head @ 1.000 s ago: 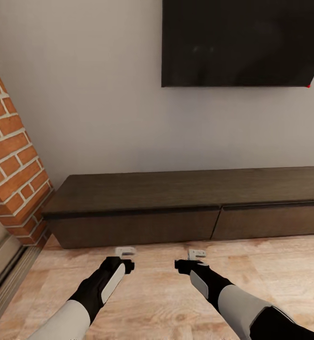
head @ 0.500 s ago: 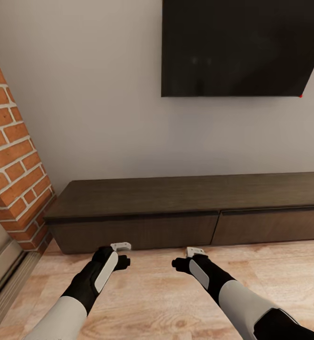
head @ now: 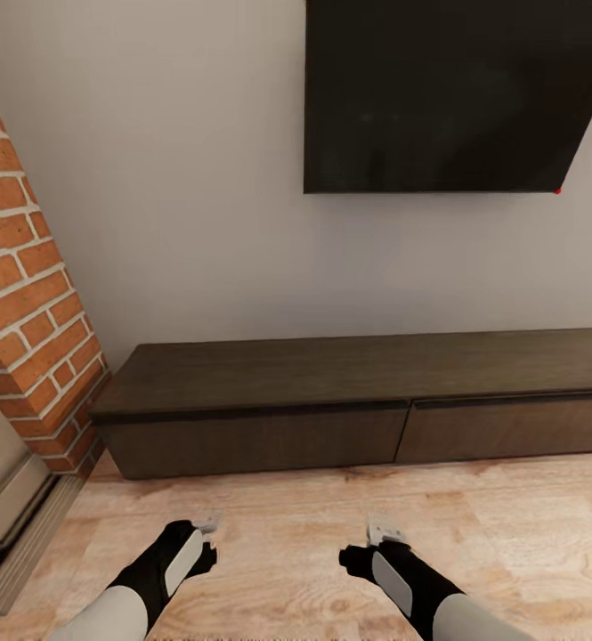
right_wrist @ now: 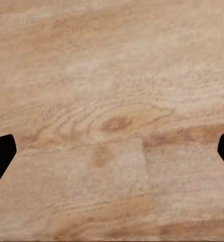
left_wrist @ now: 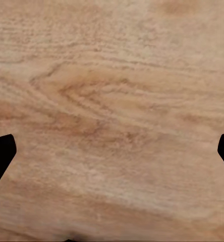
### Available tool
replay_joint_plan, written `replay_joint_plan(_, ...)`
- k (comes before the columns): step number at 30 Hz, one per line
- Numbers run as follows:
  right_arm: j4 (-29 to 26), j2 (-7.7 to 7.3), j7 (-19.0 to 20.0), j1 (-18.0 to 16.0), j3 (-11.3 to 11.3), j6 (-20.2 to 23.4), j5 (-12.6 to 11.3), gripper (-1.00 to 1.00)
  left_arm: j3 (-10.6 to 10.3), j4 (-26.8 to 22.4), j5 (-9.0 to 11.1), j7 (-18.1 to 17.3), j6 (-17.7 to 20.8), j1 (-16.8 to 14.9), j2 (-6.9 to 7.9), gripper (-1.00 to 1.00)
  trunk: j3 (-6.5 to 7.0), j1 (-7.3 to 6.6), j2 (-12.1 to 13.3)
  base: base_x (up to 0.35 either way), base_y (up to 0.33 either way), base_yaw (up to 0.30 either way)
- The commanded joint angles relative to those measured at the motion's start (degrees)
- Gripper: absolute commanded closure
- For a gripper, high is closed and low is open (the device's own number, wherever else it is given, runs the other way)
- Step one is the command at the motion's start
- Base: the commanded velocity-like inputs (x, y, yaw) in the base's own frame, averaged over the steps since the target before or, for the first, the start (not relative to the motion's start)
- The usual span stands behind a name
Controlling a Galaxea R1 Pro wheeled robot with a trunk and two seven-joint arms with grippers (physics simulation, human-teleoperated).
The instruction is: Place each of the two pumpkins and all three candles from the living room inside a cabinet in the living room (use any cabinet), then make sure every cabinet is closed, and position the cauldron so it is next to a table in the living room.
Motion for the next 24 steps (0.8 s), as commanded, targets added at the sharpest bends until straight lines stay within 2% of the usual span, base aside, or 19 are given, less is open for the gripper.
replay_joint_plan(1, 0.0, 0.01, 0.0, 0.4, 0.0, -0.2, 0.0, -1.00, 0.0, 0.3, 0.0, 0.0, -0.7, 0.0, 0.09, -1.00, 0.19, -0.23, 0.4, -0.163, 0.000, 0.000)
replay_joint_plan(2, 0.1, 0.07, 0.0, 2.8, 0.0, -2.7, -0.1, -1.00, -0.2, 1.5, 0.1, 0.0, -4.4, 0.1, 0.58, -1.00, 0.37, -0.45, 0.8, -0.034, 0.000, 0.000)
replay_joint_plan(5, 0.1, -0.05, 0.0, 3.8, 0.0, -4.6, -0.1, -1.00, -0.4, 4.1, -0.2, 0.0, -6.6, 0.4, 0.63, -1.00, 0.91, -1.11, 2.0, -0.015, 0.000, 0.000)
replay_joint_plan(10, 0.9, -0.08, 0.2, 4.9, 0.0, -5.3, -0.2, -1.00, -0.6, 11.9, -0.4, 0.0, -15.4, 0.9, 0.74, -1.00, 1.80, -2.20, 4.0, -0.003, 0.000, 0.000)
replay_joint_plan(16, 1.3, 0.07, 0.1, 5.8, 0.0, -5.4, -0.3, -1.00, -0.7, 16.0, -0.6, -0.2, -21.7, 2.6, 0.99, -1.00, 2.88, -3.52, 6.4, 0.000, 0.000, 0.000)
replay_joint_plan(22, 1.3, 0.14, 0.1, 6.0, 0.0, -5.9, -0.3, -1.00, -0.8, 16.4, -0.6, -3.4, -23.8, 3.8, 1.42, -1.00, 3.96, -4.84, 8.8, -0.001, 0.000, 0.000)
replay_joint_plan(24, 1.4, 0.15, 0.1, 6.2, 0.0, -7.6, -0.2, -1.00, -0.9, 16.5, -0.6, -4.4, -24.2, 3.9, 1.76, -1.00, 4.32, -5.28, 9.6, -0.123, 0.000, 0.000)
